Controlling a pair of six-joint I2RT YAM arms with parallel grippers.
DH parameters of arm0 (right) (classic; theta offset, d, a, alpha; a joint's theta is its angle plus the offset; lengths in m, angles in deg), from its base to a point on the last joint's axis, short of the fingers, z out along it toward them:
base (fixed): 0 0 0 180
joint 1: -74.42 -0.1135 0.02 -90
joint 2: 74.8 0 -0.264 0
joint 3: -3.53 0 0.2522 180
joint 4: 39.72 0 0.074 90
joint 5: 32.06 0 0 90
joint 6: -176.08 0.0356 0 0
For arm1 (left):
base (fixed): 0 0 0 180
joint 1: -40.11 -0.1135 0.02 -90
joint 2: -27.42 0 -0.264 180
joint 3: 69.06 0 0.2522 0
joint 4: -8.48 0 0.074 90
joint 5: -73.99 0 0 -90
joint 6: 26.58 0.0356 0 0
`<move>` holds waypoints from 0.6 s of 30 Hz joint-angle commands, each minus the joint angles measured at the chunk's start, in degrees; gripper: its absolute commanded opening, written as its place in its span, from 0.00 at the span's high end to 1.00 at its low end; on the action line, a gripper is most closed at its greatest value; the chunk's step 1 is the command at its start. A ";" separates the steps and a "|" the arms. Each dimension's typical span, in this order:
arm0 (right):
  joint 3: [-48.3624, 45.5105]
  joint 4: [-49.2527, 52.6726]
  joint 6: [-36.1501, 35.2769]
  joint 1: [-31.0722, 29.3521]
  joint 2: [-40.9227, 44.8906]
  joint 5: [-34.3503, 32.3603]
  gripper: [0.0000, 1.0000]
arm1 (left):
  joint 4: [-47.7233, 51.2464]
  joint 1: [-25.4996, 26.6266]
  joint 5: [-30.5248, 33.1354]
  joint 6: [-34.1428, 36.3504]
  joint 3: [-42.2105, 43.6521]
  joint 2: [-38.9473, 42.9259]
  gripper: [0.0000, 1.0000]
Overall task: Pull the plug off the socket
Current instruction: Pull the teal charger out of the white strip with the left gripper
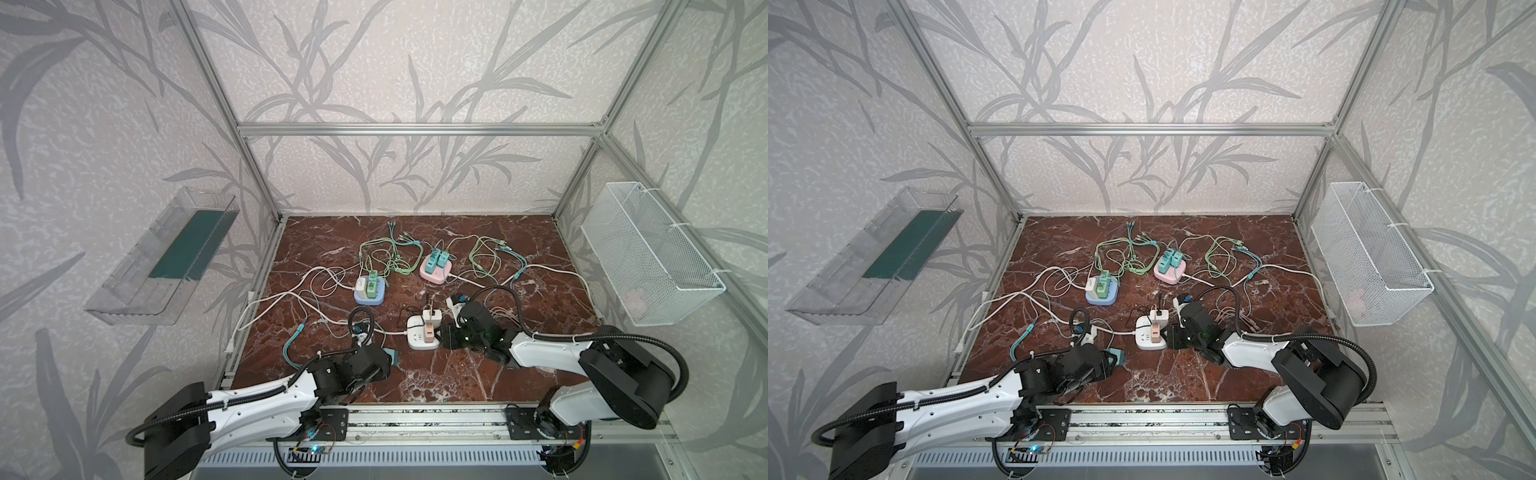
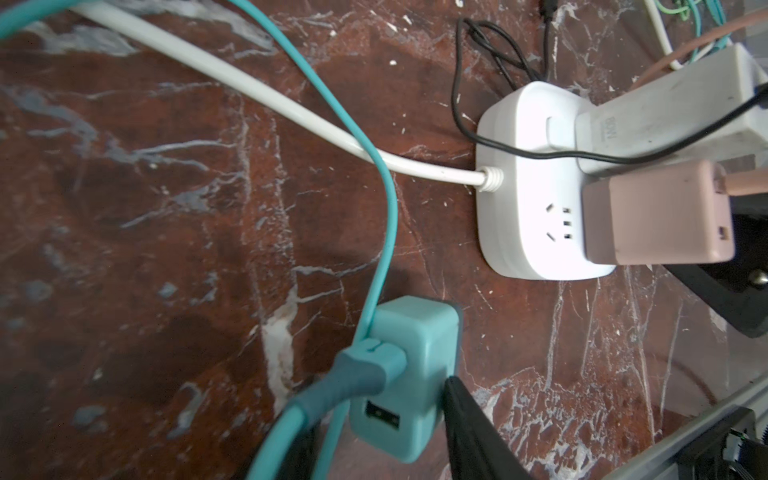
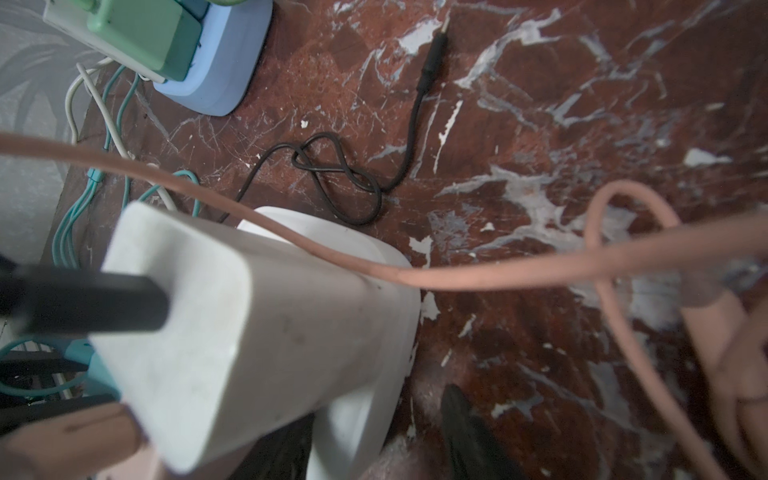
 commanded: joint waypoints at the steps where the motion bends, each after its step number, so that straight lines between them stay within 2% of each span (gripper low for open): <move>1: -0.33 4.92 -0.61 -0.31 -1.70 -1.64 0.49 | 8.12 -0.32 3.22 -2.19 -2.55 1.22 0.51; 5: -0.42 4.93 -0.68 -0.31 -1.60 -1.50 0.49 | 9.63 -0.38 2.91 -4.34 -3.24 0.93 0.47; 13: -0.69 5.08 -1.10 -0.31 -1.26 -1.27 0.49 | 7.13 -0.57 1.08 -7.70 -3.08 2.21 0.46; 18: -0.69 5.18 -1.29 -0.33 -1.26 -1.07 0.48 | 13.95 -0.82 2.98 -16.12 -4.44 5.77 0.47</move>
